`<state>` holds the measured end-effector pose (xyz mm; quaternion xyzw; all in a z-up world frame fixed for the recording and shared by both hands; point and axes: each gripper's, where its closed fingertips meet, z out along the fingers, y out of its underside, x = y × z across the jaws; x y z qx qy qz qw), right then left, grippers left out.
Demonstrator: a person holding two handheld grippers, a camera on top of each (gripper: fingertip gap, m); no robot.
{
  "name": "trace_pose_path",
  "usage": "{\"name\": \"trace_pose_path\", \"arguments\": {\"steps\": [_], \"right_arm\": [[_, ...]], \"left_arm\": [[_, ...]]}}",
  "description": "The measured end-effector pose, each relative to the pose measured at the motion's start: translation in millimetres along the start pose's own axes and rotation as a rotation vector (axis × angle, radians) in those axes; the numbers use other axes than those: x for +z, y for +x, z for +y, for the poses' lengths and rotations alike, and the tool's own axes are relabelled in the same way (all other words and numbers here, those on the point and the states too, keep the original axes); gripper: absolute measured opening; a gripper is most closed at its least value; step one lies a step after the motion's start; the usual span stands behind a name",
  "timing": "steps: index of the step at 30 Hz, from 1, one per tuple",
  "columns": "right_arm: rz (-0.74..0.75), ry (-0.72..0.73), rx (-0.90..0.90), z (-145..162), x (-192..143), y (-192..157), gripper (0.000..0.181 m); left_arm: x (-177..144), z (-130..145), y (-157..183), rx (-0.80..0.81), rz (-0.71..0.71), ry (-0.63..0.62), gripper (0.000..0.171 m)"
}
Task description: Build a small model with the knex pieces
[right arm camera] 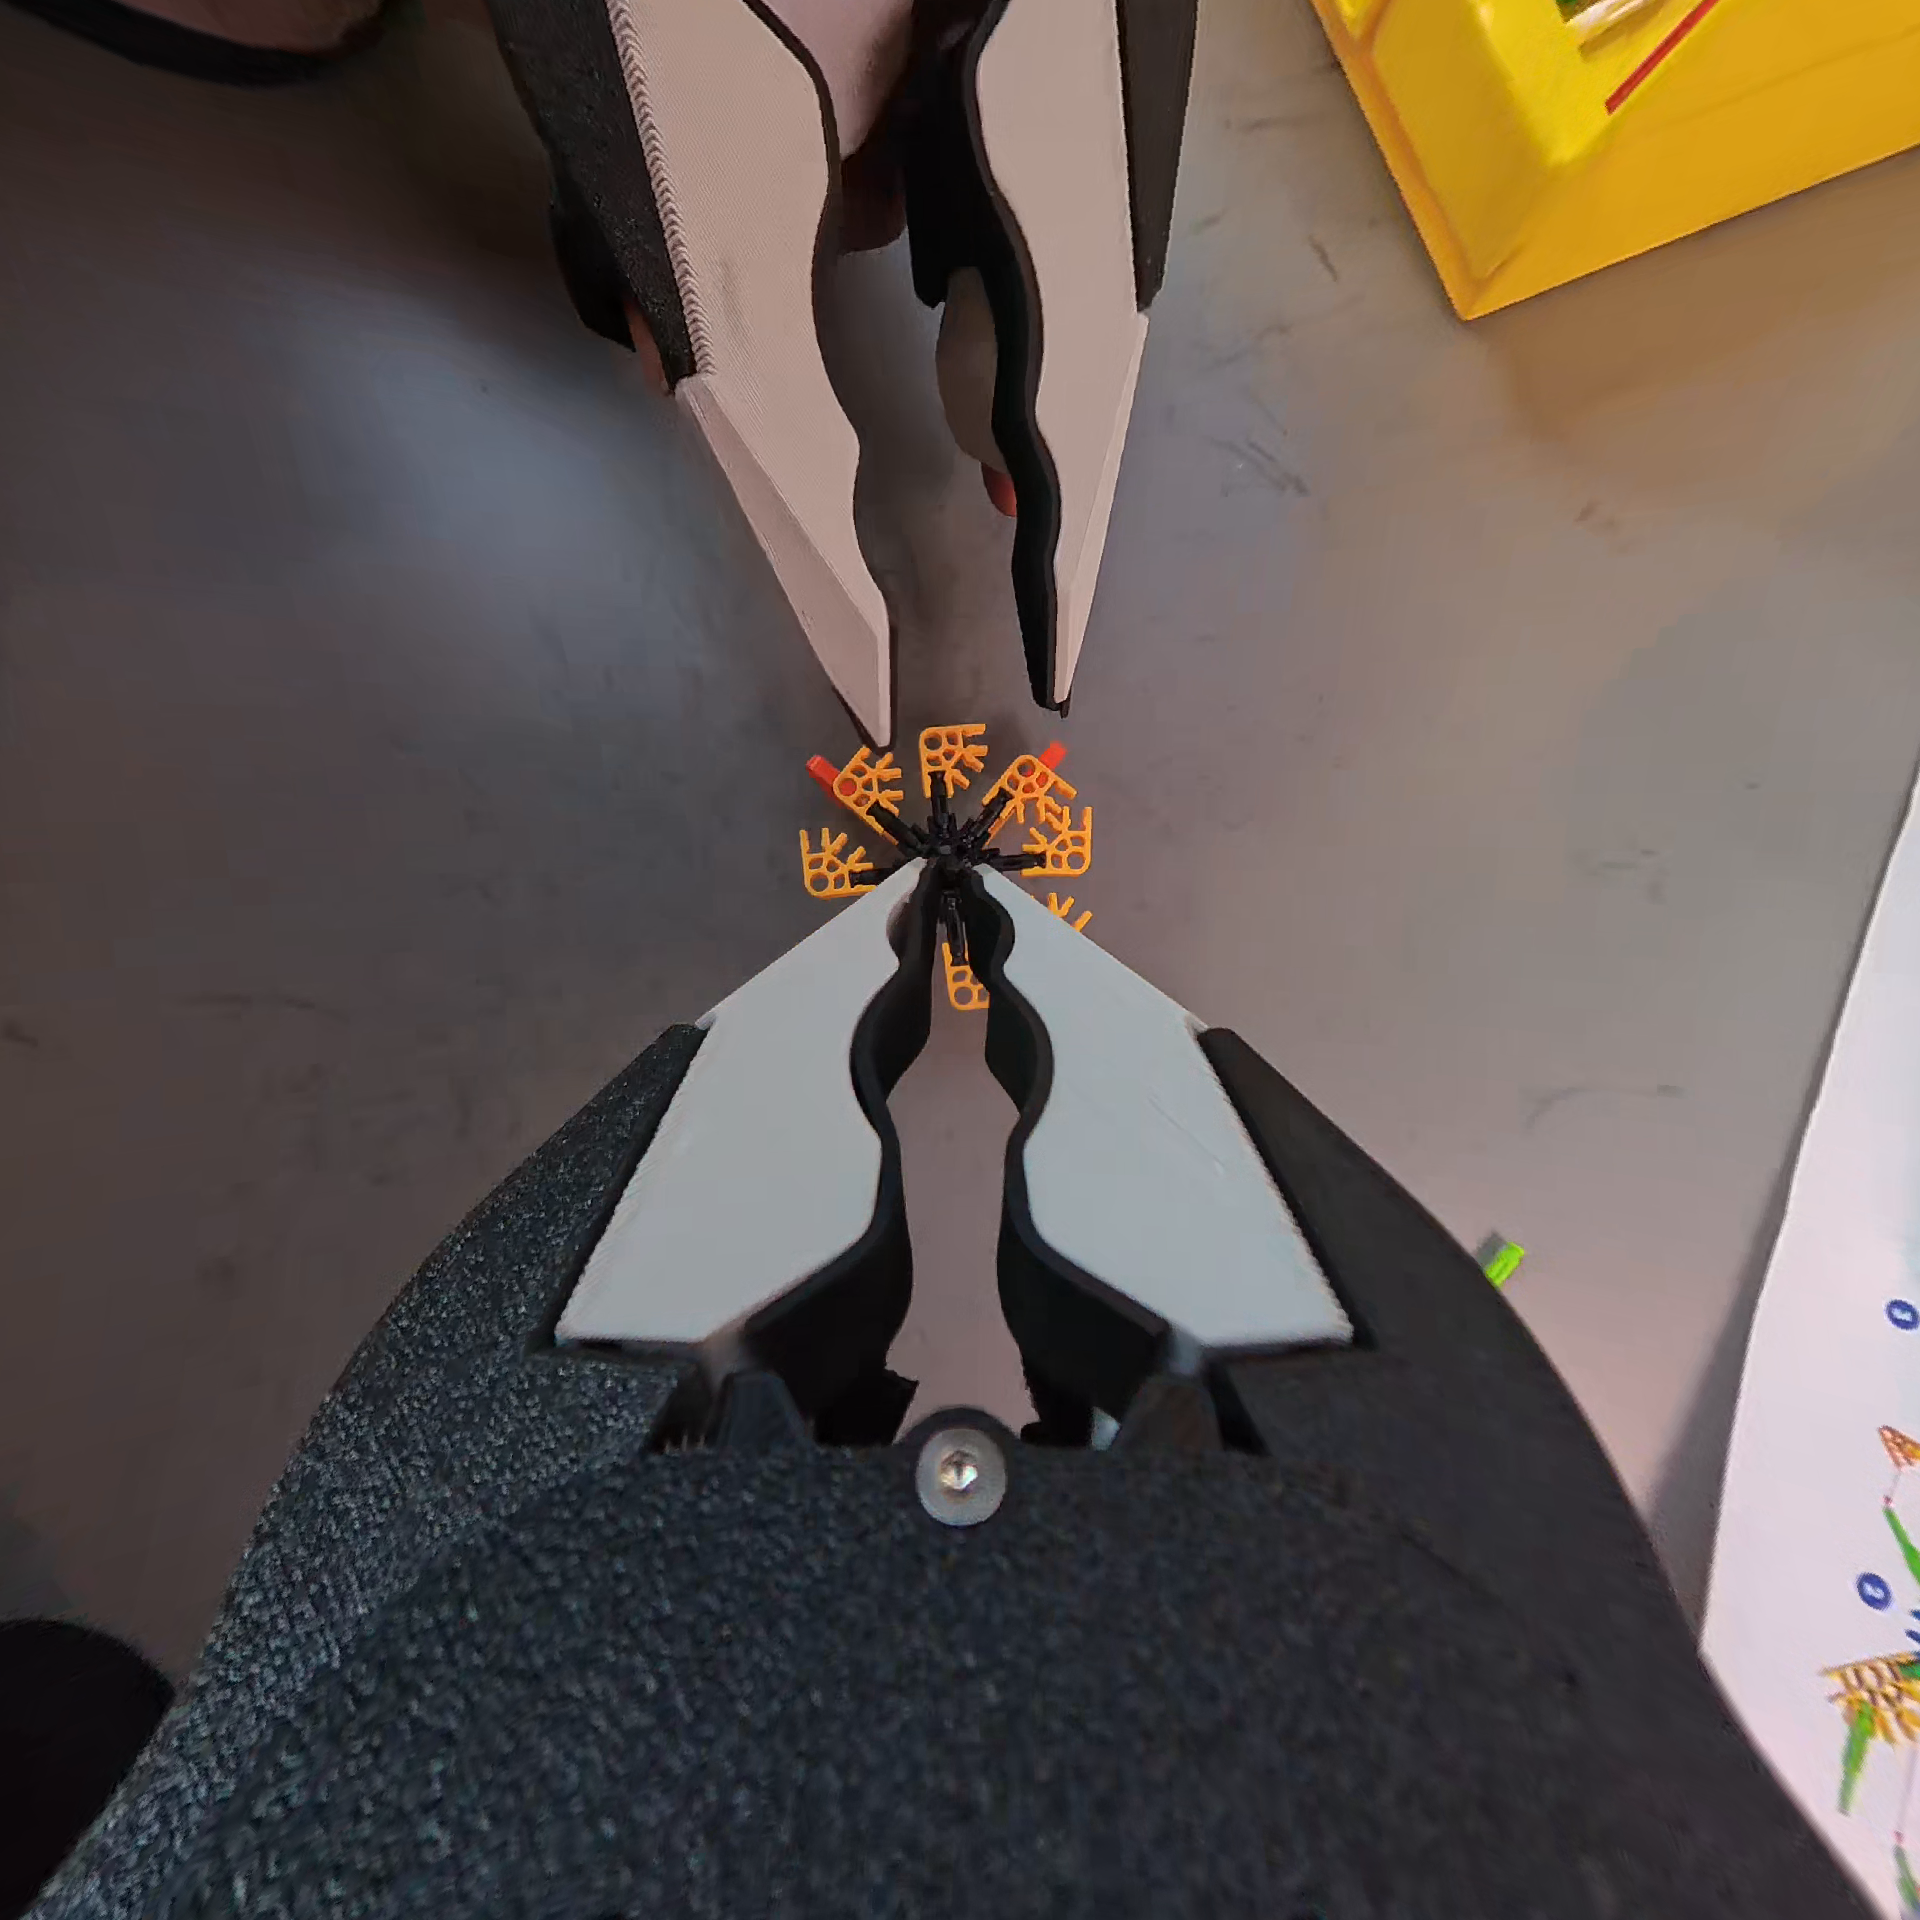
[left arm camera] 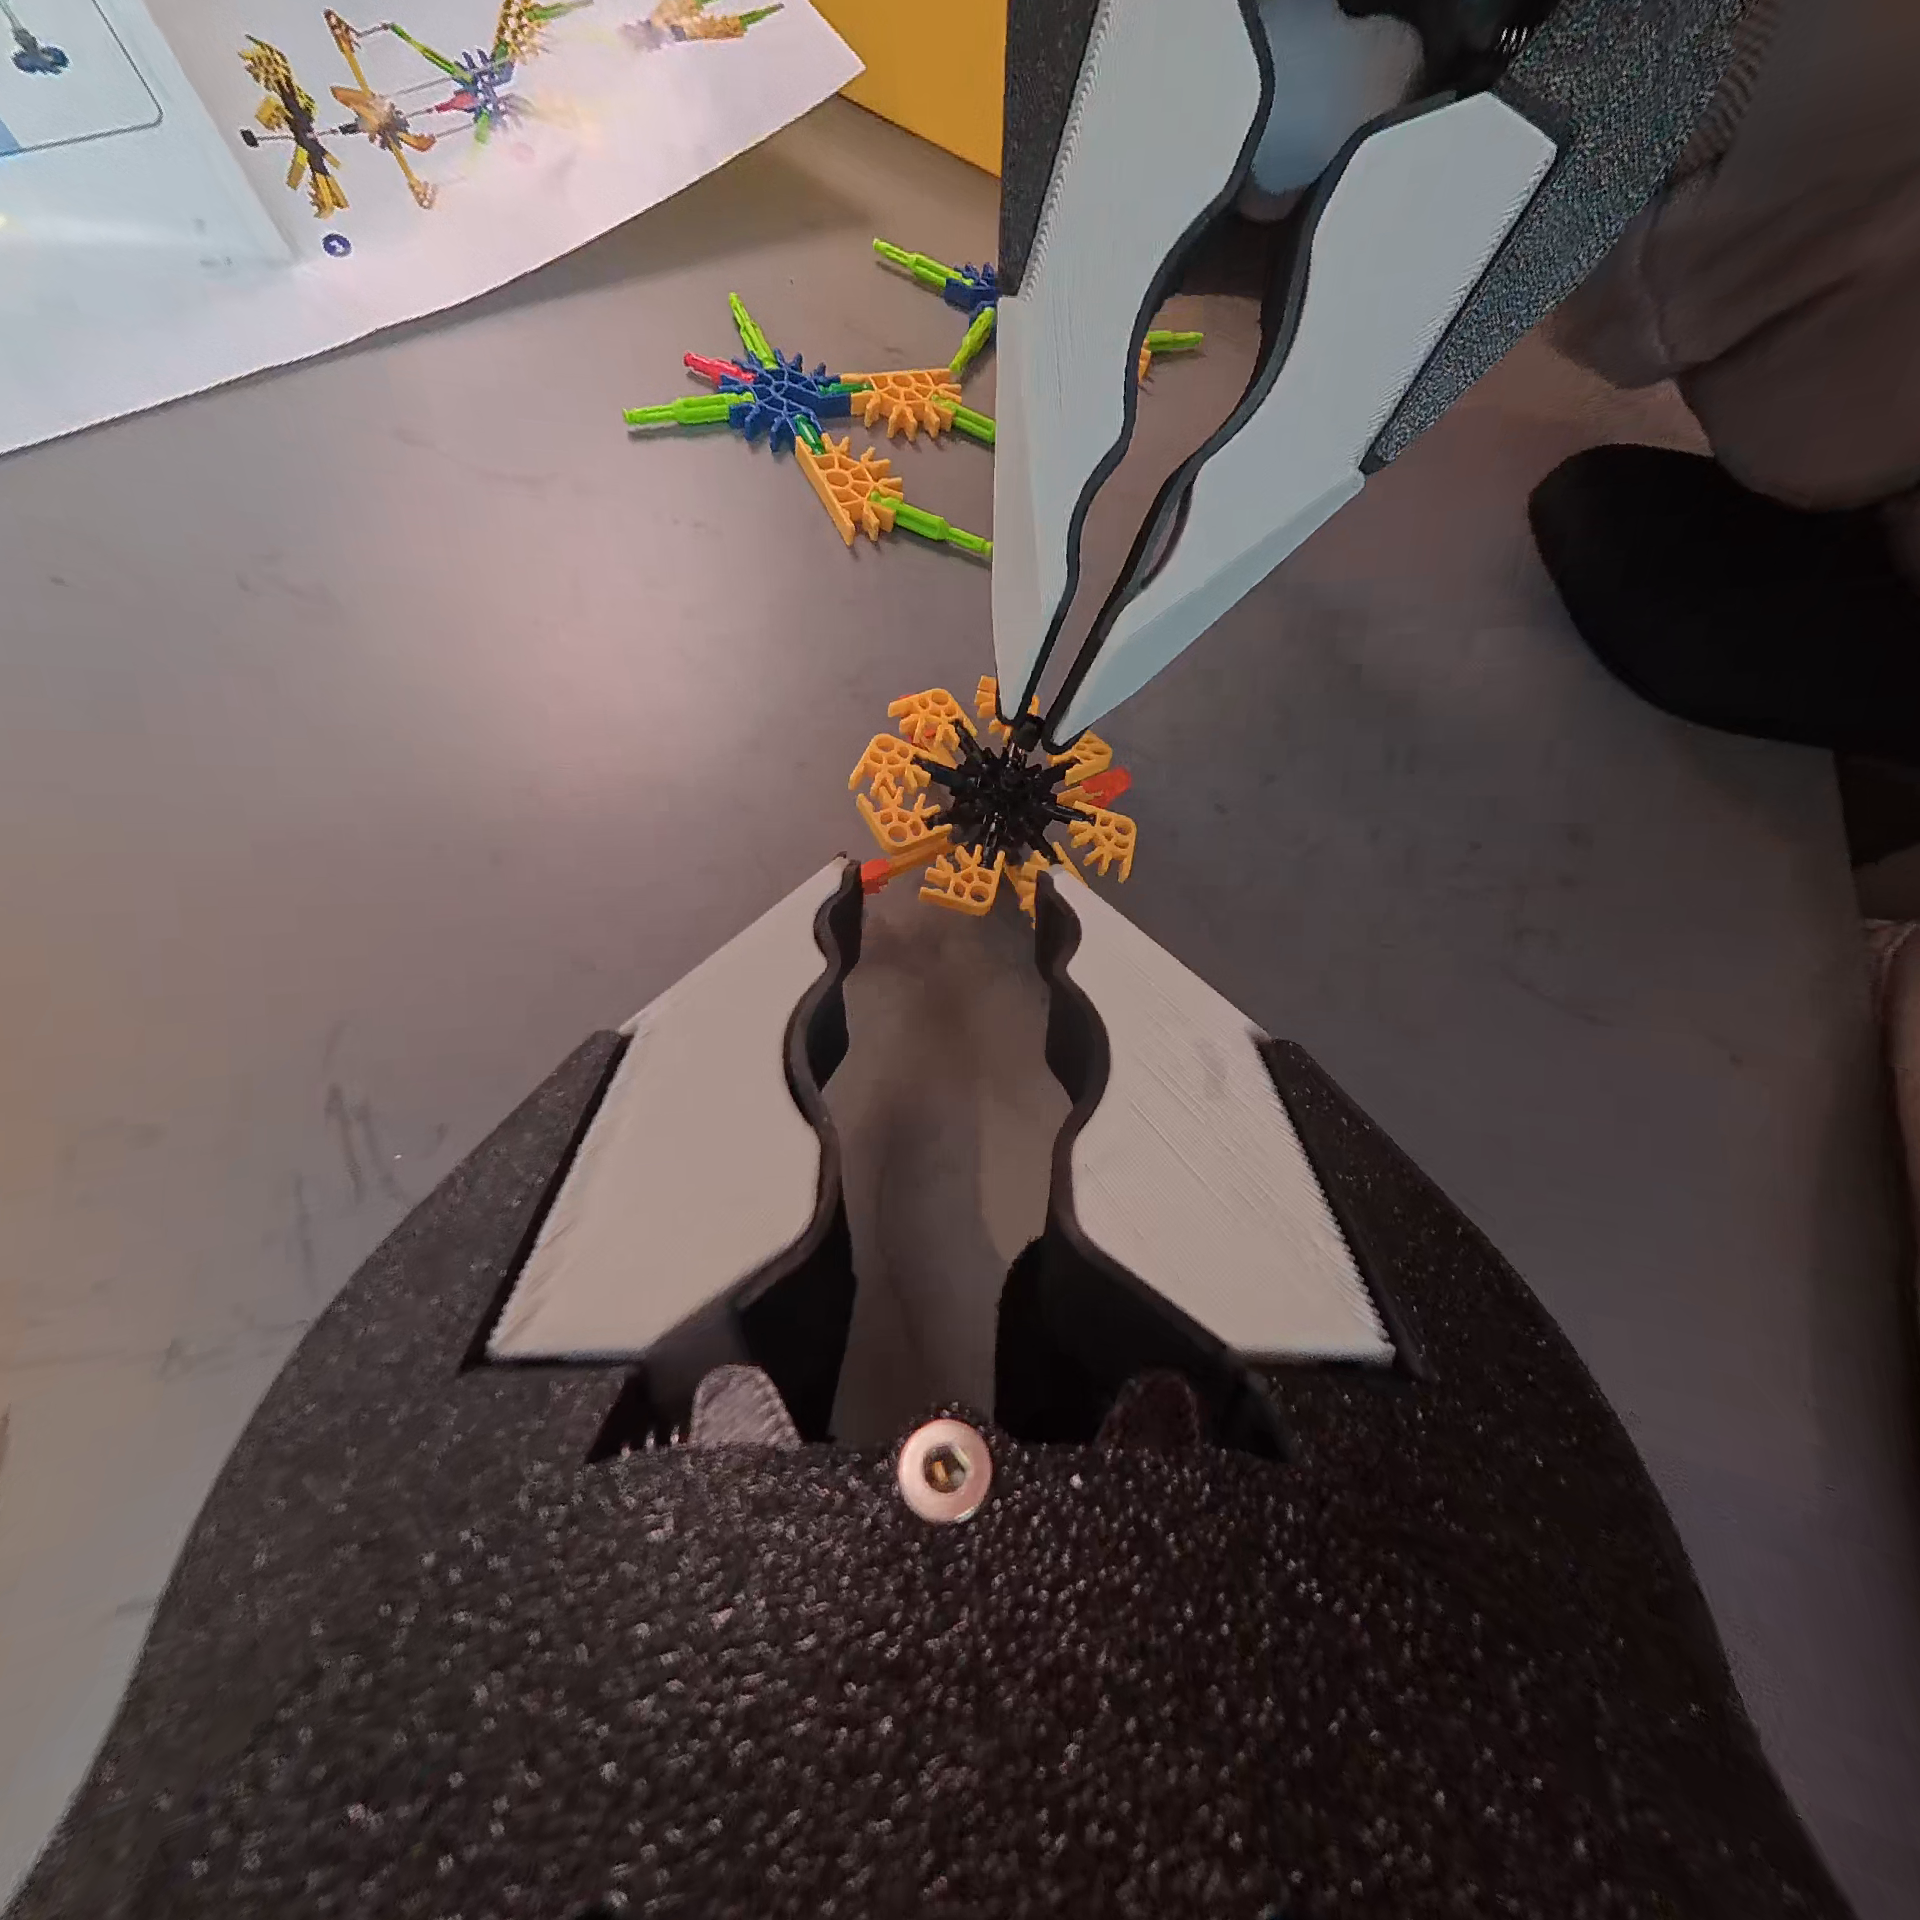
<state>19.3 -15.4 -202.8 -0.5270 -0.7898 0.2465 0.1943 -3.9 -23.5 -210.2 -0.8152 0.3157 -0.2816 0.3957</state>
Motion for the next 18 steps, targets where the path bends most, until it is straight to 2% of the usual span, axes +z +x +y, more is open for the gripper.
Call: {"name": "trace_pose_path", "arguments": {"steps": [2, 8, 18], "right_arm": [[-0.015, -0.048, -0.028, -2.2, 0.5, 0.9, 0.002], [-0.049, -0.164, -0.073, -2.3, 5.1, 1.0, 0.002], [-0.061, -0.28, -0.109, 1.2, 7.6, -0.7, 0.002]], "left_arm": [[-2.2, 3.5, -0.5, 0.0, 0.01, -0.023, 0.041], [1.5, 17.6, 2.4, 0.048, 0.009, -0.104, 0.044], [4.4, 20.2, 16.4, 0.076, 0.031, -0.139, 0.03]]}}
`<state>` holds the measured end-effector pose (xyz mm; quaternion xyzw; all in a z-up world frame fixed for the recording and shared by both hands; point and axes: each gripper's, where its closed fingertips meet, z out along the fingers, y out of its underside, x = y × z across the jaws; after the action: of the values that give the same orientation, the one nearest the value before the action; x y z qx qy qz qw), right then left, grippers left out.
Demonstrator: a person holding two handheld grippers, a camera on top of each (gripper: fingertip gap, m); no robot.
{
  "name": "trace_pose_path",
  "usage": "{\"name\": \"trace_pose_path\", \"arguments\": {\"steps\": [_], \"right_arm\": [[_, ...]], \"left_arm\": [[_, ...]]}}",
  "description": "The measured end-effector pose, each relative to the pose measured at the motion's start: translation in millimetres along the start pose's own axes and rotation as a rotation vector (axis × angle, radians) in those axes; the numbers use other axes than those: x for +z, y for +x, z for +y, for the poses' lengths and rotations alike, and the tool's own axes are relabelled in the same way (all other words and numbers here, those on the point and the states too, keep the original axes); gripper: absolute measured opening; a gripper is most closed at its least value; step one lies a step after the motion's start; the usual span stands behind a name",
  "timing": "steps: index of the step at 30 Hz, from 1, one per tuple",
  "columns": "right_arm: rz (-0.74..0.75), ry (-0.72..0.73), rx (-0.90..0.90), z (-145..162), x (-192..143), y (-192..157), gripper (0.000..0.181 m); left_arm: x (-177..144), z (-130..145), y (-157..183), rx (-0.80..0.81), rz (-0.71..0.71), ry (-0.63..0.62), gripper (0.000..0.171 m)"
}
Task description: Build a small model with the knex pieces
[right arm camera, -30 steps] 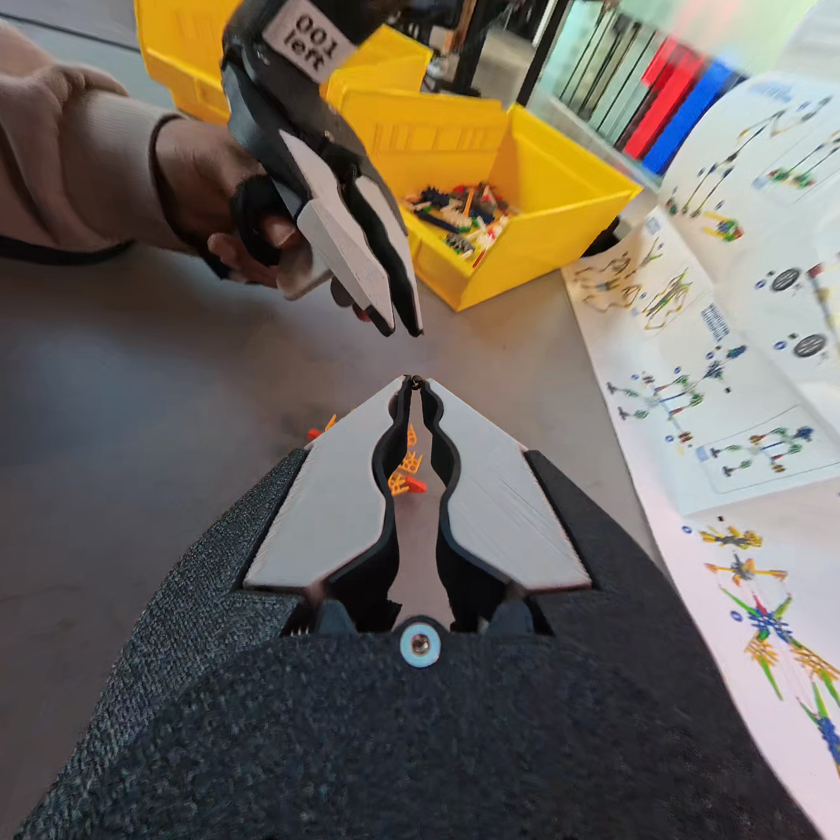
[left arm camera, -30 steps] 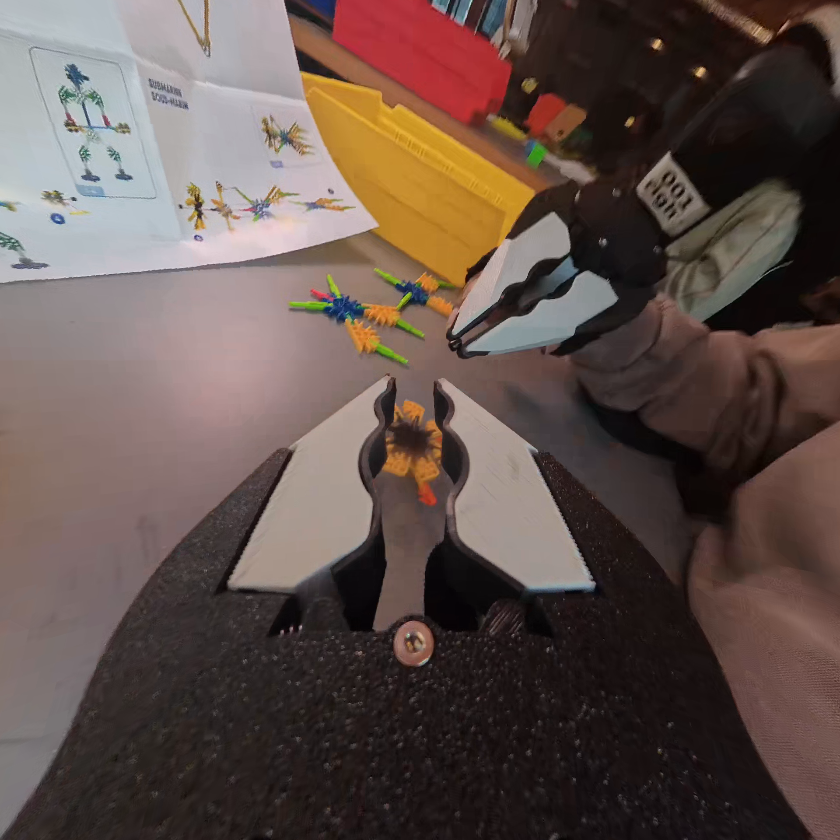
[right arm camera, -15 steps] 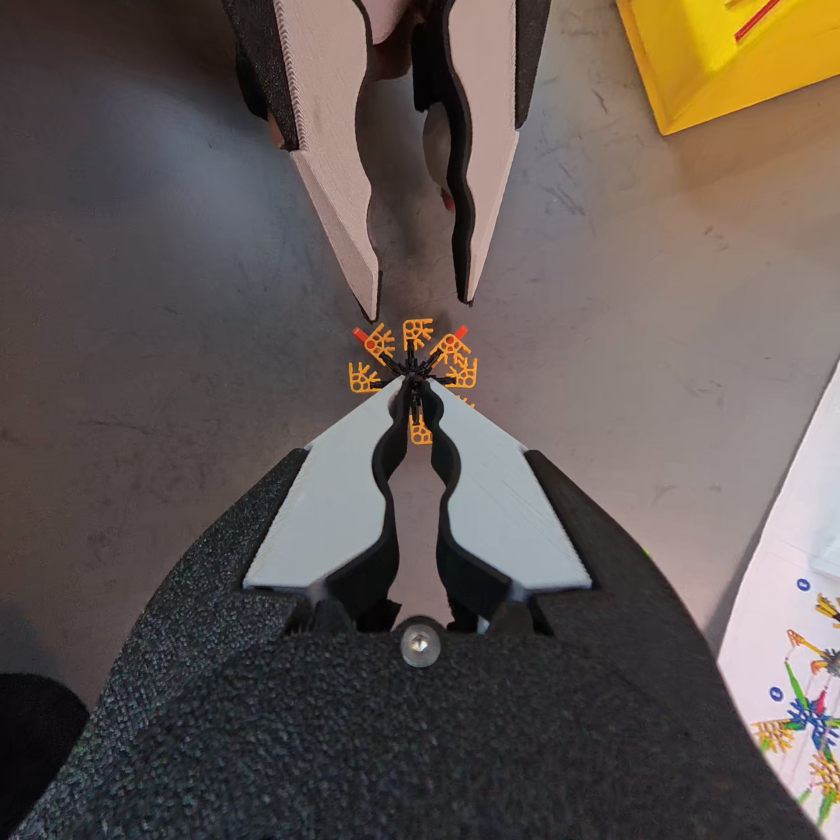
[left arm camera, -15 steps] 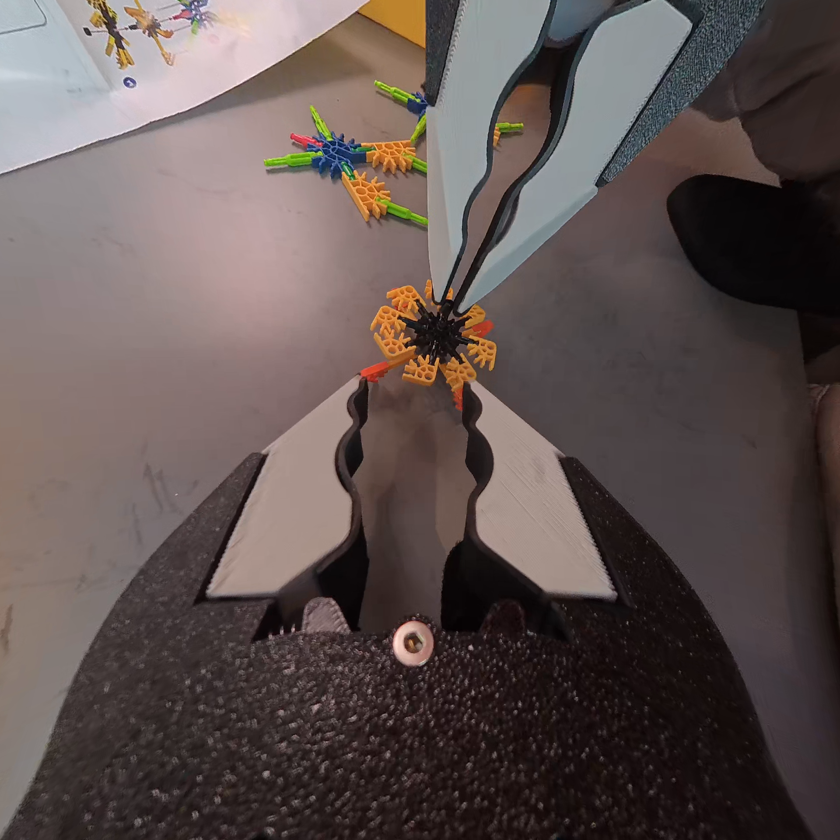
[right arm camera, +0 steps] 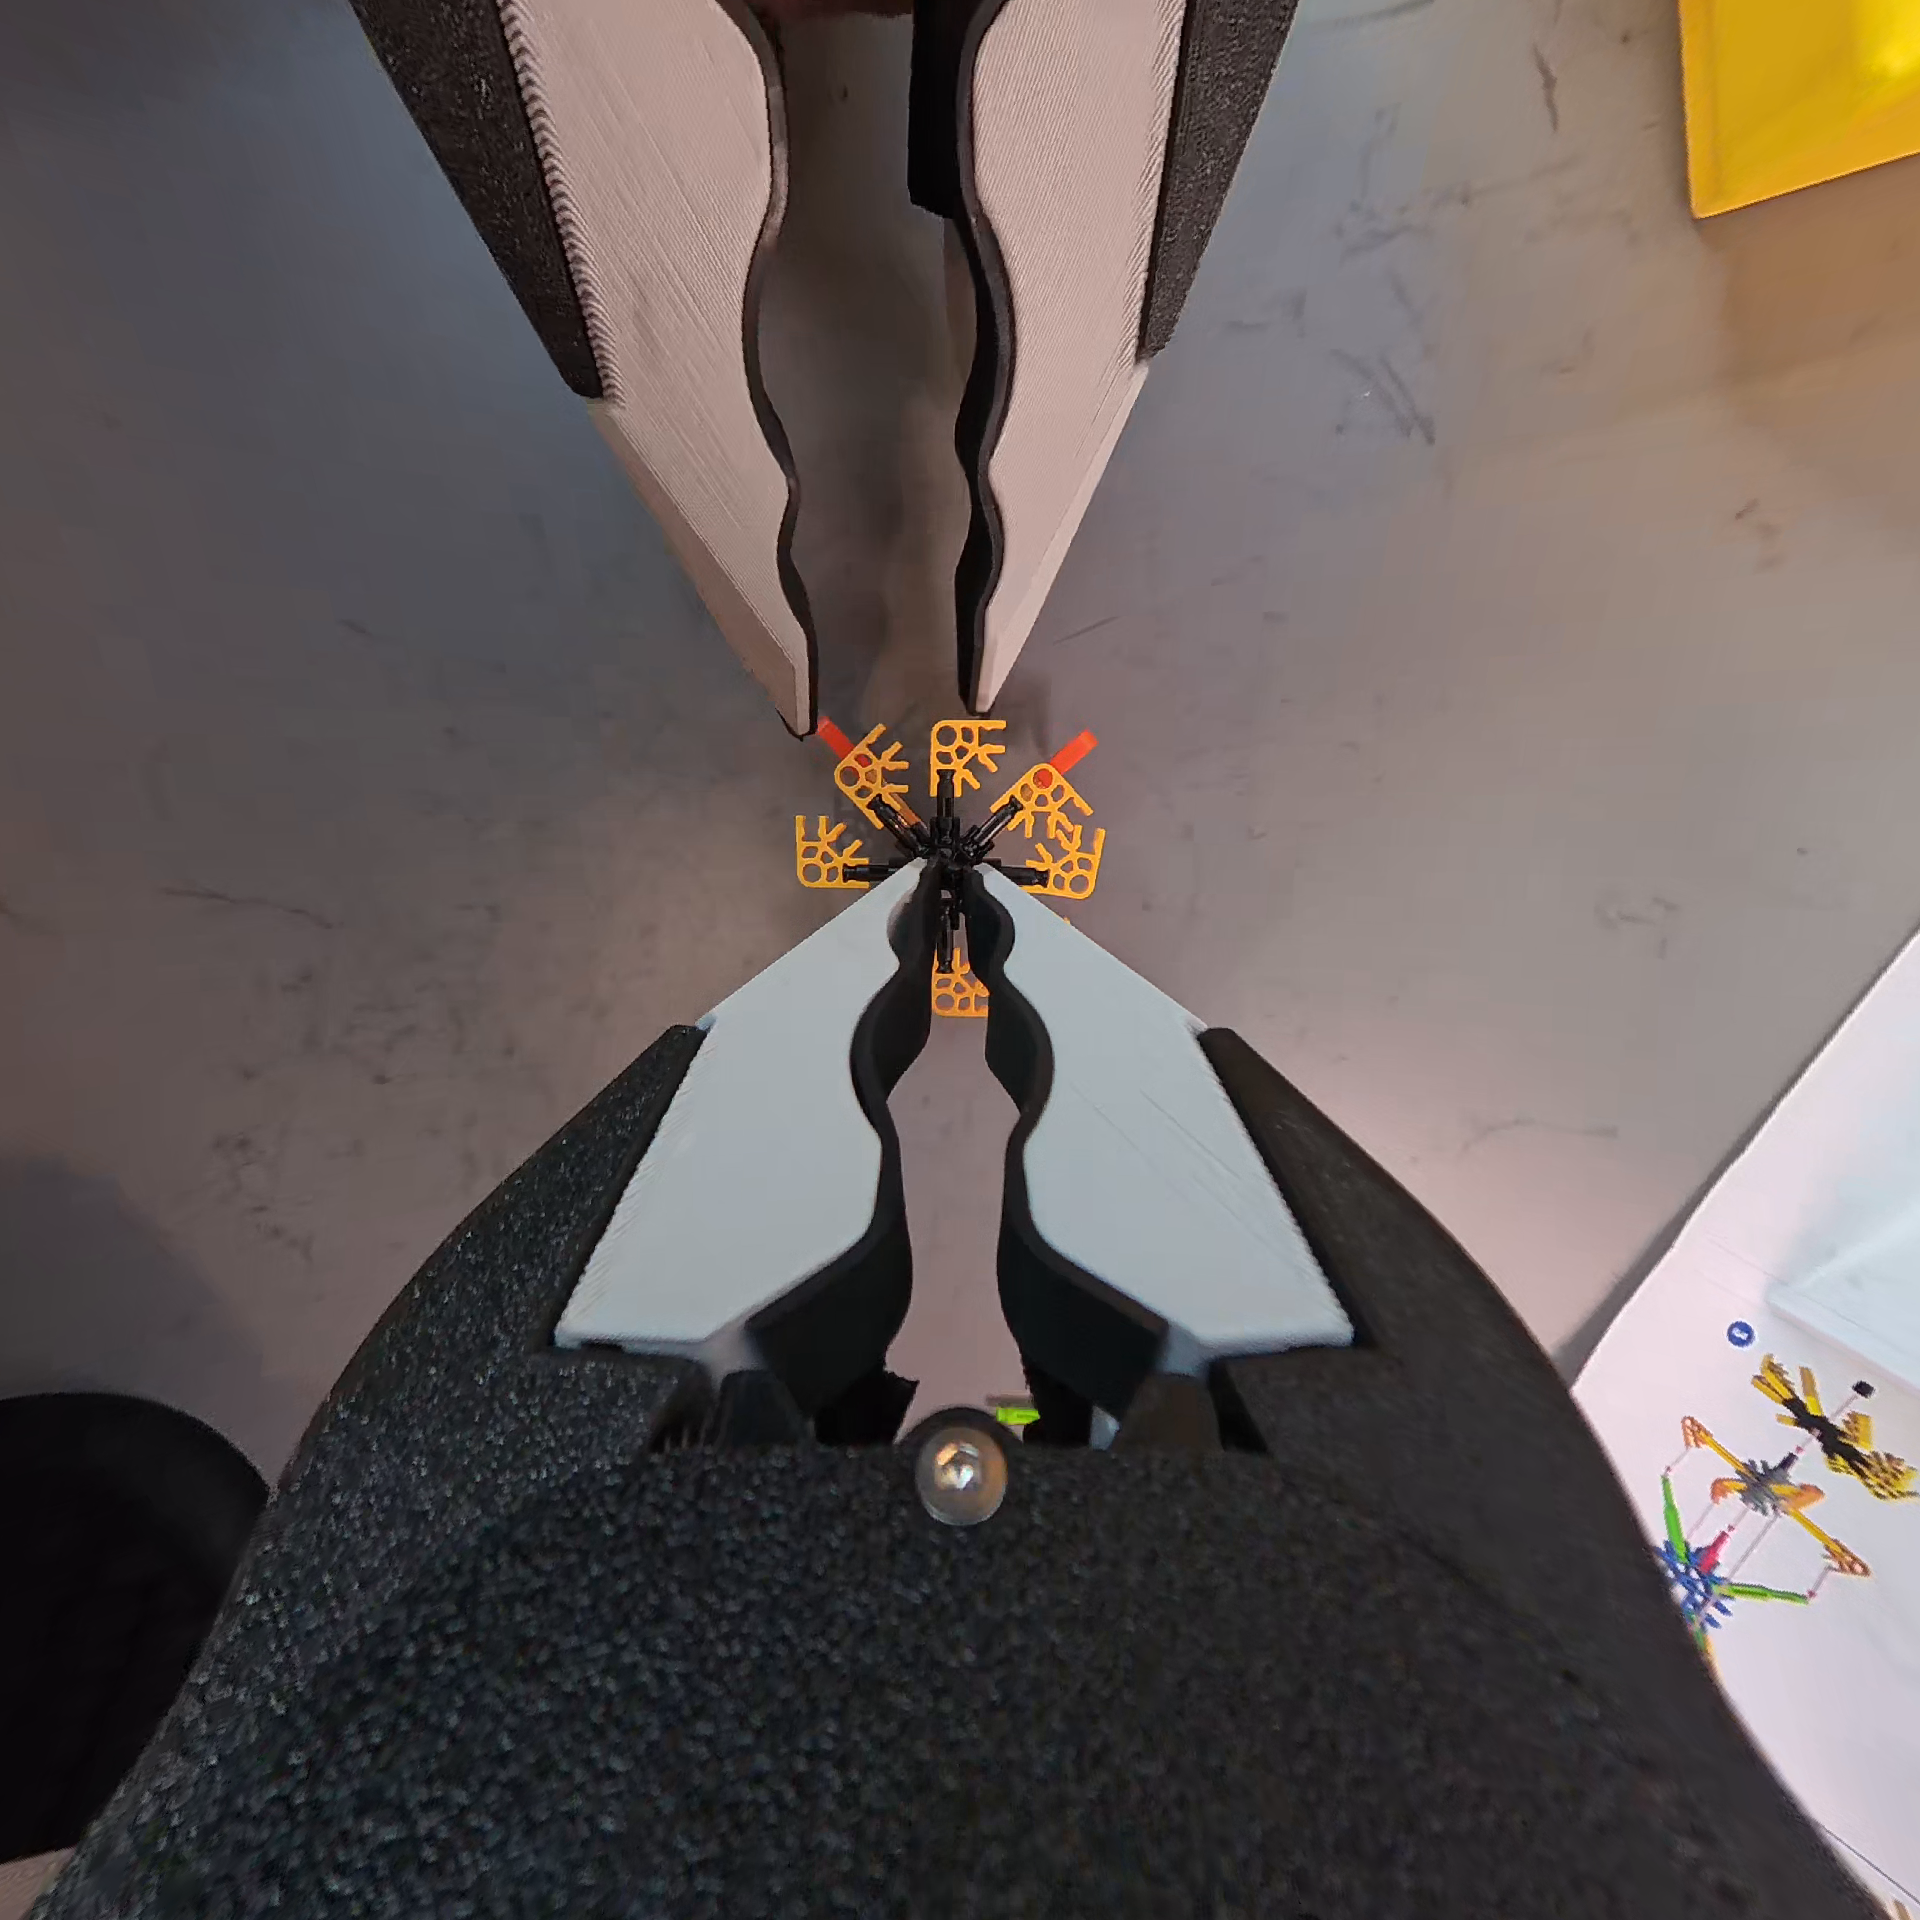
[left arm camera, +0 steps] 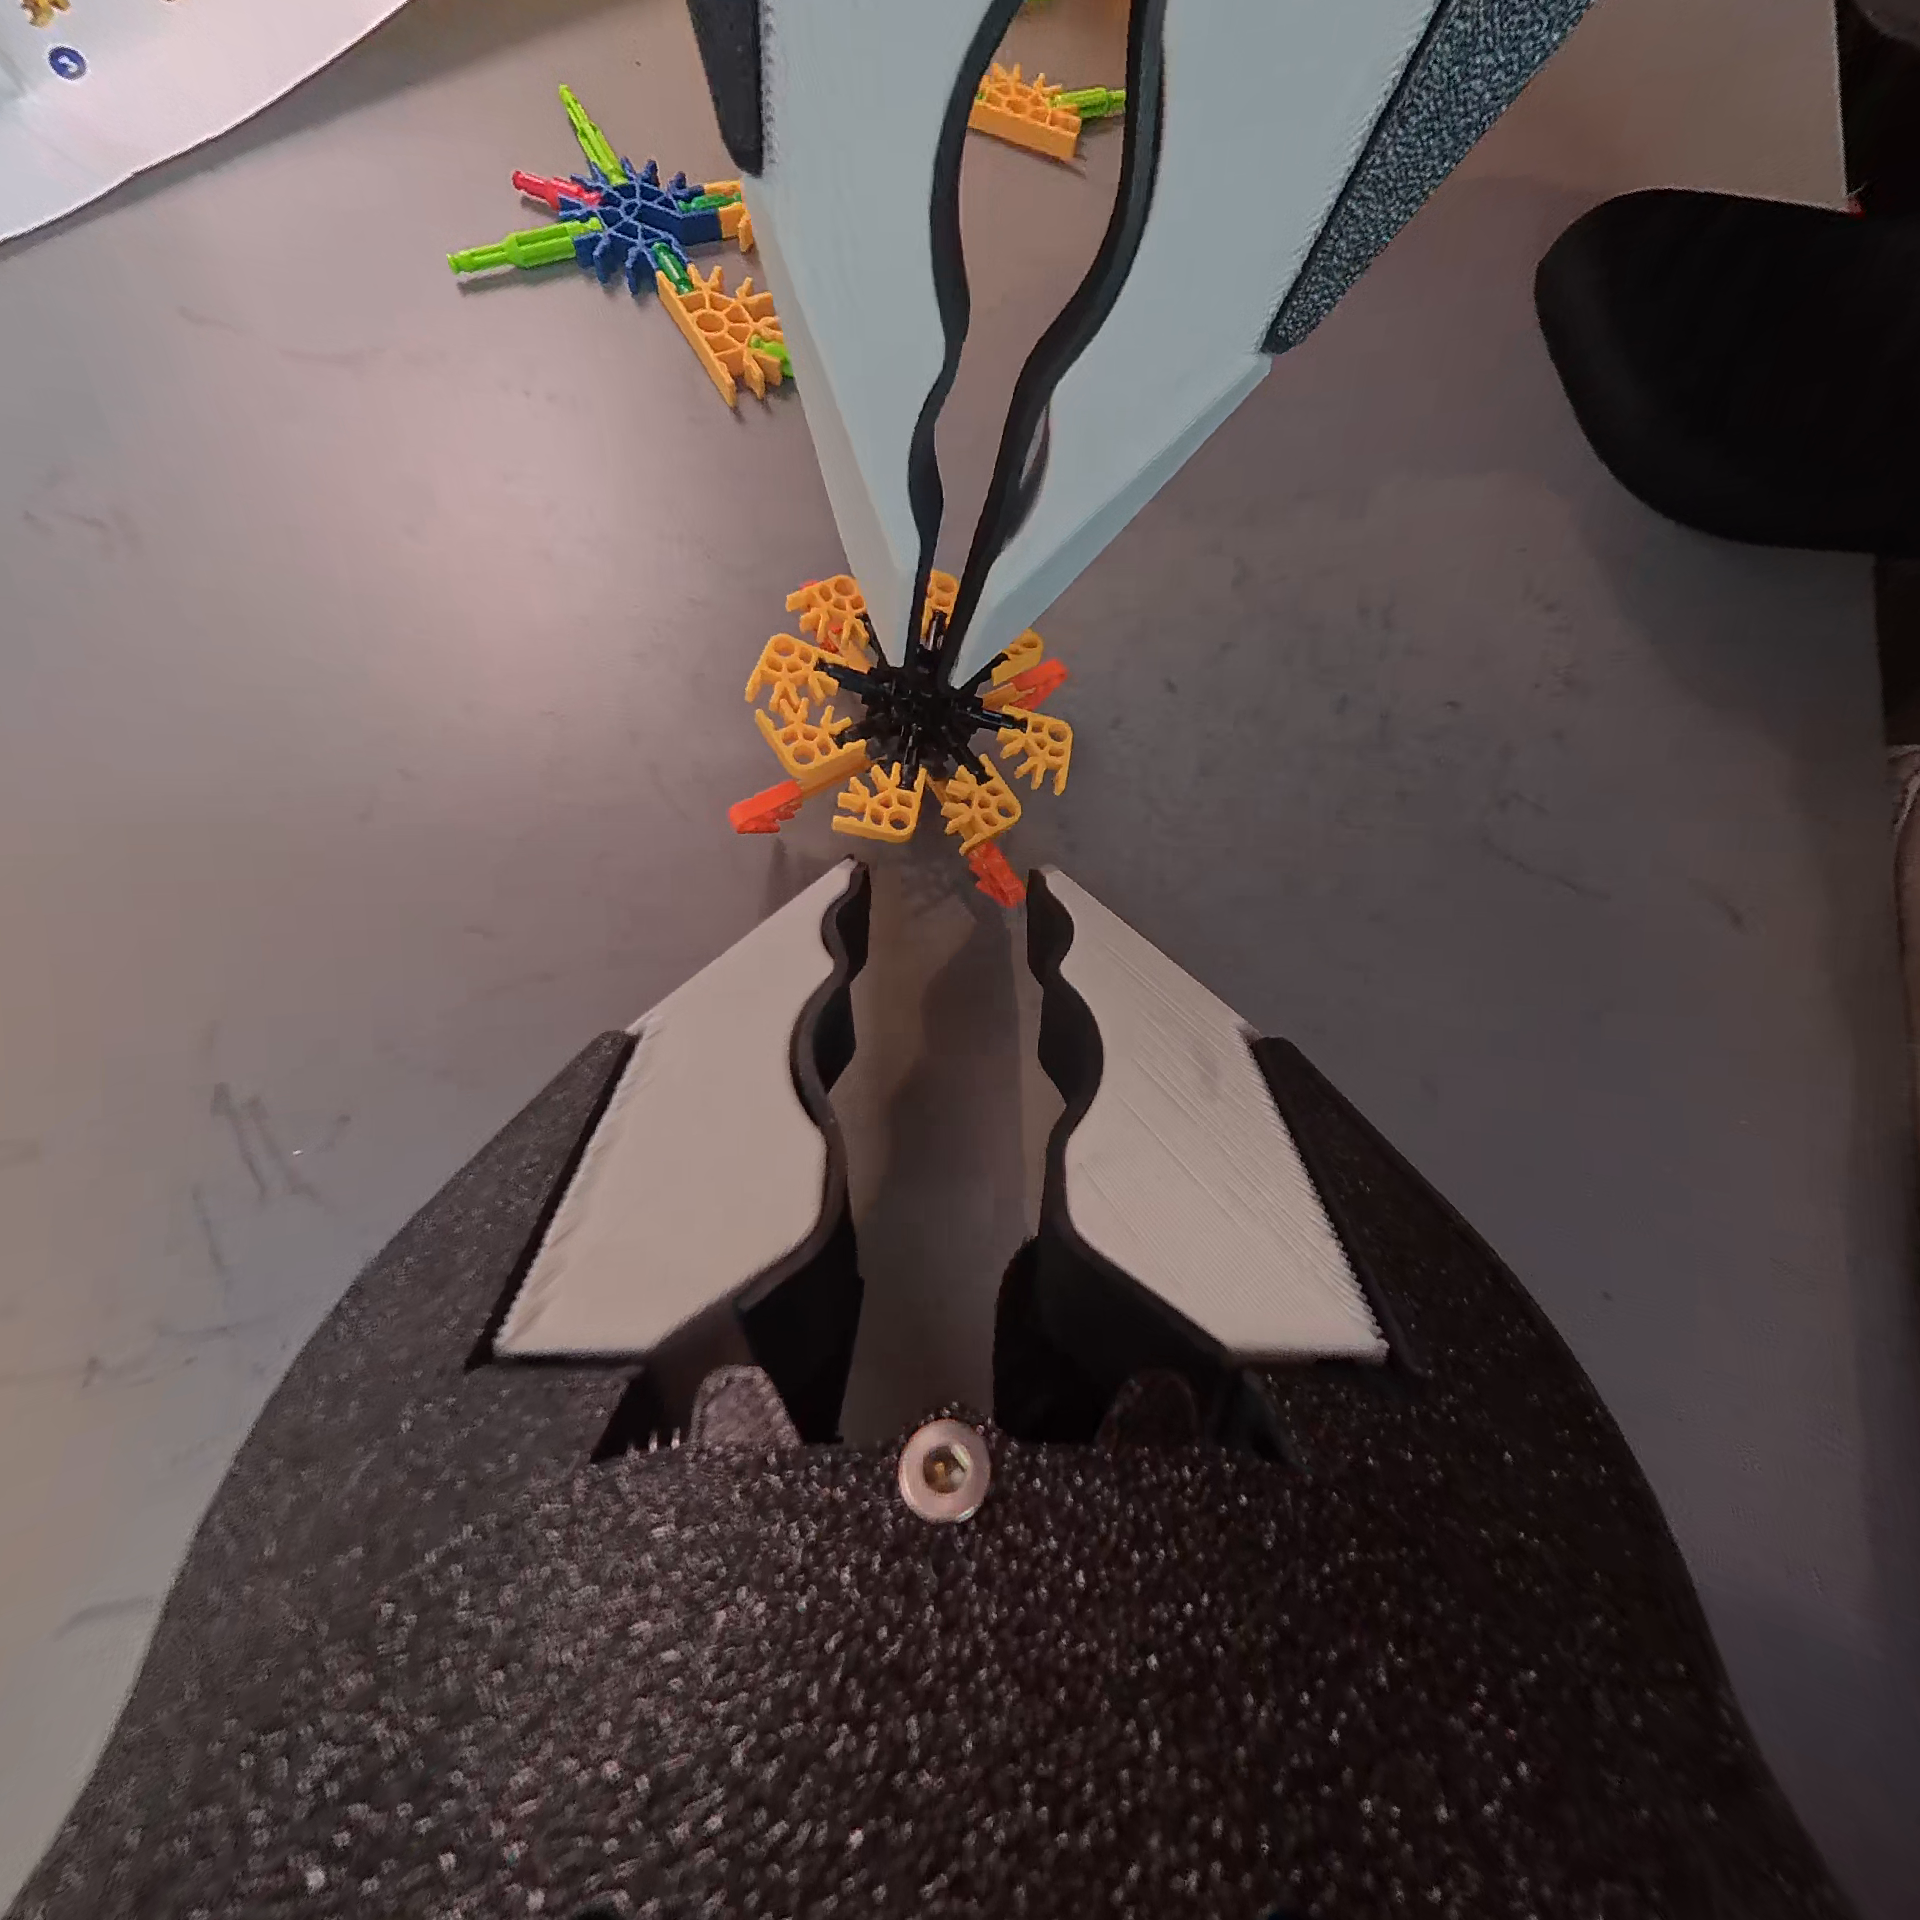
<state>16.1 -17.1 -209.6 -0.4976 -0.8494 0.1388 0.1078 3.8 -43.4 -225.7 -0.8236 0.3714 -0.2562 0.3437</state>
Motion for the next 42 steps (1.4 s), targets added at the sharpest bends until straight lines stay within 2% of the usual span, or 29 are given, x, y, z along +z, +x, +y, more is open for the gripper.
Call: {"name": "trace_pose_path", "arguments": {"steps": [10, 28, 42], "right_arm": [[-0.012, -0.058, -0.014, 1.9, -0.5, 0.4, 0.002], [-0.023, -0.091, -0.015, 2.0, 0.7, 2.5, 0.002], [-0.067, -0.122, -0.016, 6.3, -4.4, -7.9, 0.002]], "left_arm": [[11.9, 4.9, 5.3, 0.035, -0.041, -0.046, 0.027], [15.3, 2.8, 0.6, 0.055, -0.101, -0.044, 0.004], [15.3, 1.5, -1.3, 0.033, -0.112, -0.044, 0.003]]}}
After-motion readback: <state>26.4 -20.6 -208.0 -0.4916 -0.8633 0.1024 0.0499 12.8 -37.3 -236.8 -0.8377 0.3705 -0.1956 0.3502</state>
